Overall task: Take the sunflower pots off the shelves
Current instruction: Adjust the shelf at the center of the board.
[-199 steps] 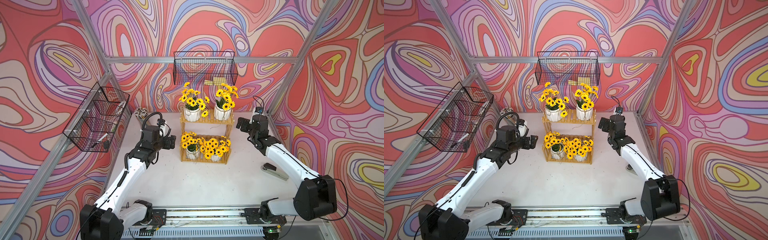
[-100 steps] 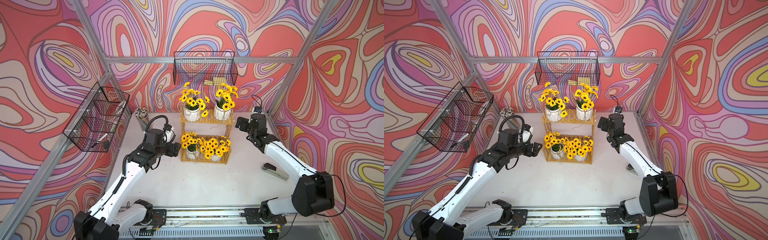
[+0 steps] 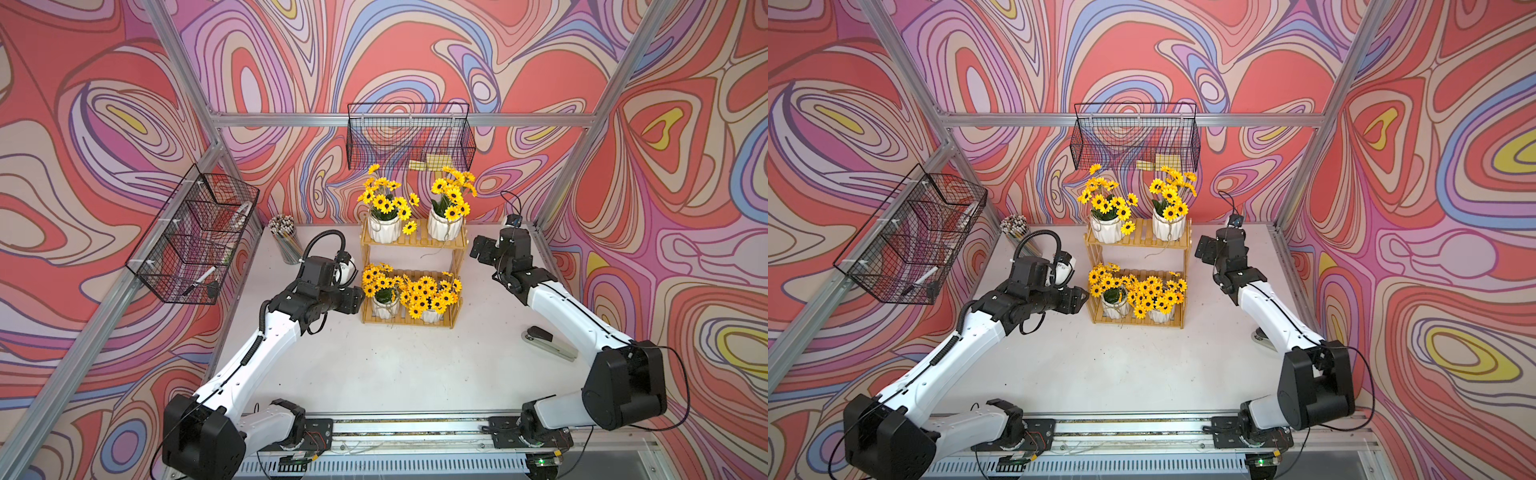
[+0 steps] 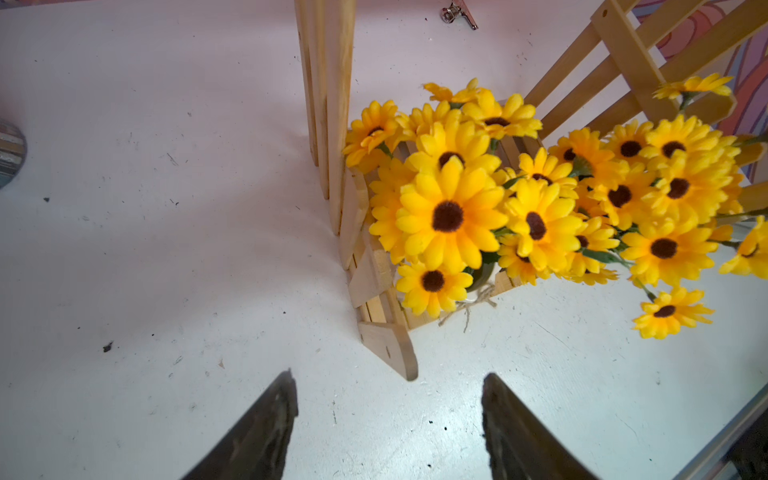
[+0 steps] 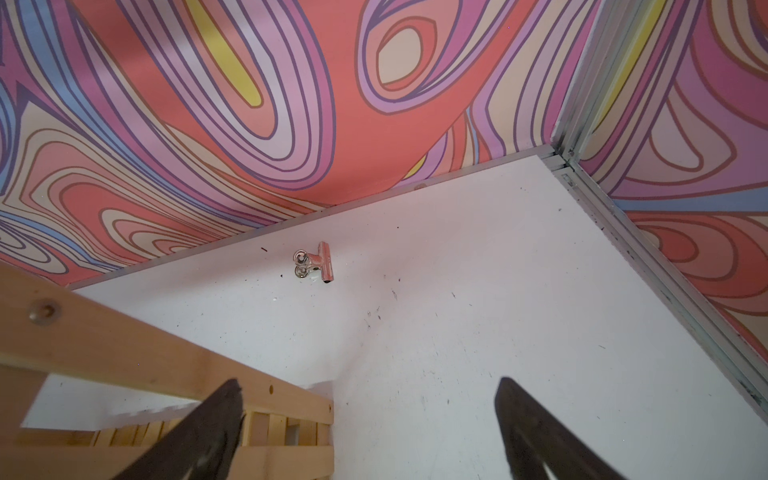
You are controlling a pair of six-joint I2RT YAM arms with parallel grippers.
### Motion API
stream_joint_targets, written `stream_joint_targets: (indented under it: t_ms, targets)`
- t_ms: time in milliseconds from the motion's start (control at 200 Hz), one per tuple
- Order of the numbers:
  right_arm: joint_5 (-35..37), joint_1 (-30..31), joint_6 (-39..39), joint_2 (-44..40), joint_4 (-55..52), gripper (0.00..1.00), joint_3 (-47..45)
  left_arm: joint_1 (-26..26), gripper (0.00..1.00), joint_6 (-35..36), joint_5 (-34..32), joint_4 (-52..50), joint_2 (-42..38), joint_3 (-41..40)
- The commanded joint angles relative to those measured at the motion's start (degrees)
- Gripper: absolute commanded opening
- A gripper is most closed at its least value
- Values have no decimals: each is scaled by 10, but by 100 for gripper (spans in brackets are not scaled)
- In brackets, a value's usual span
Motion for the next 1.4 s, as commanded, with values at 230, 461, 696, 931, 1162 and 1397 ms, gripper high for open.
stream_joint_targets:
  t_ms: [230,461,696,931,1162,1397]
  targets:
    - [-21,0,11,15,-6,95,2,-3,62,11,-11,24,38,2]
    - [-25,1,14,24,-3,95,1,-3,56,12,-28,34,52,8]
    - [-44,4,21,36,0,94,4,-9,47,10,-32,41,66,18]
    - [-74,17,31,34,-14,93,1,-11,40,6,-31,51,77,20]
    - [-67,27,46,7,-27,93,-27,-15,26,1,-34,61,88,24]
    - [-70,30,53,2,-31,92,-41,-17,2,-8,-53,66,86,21]
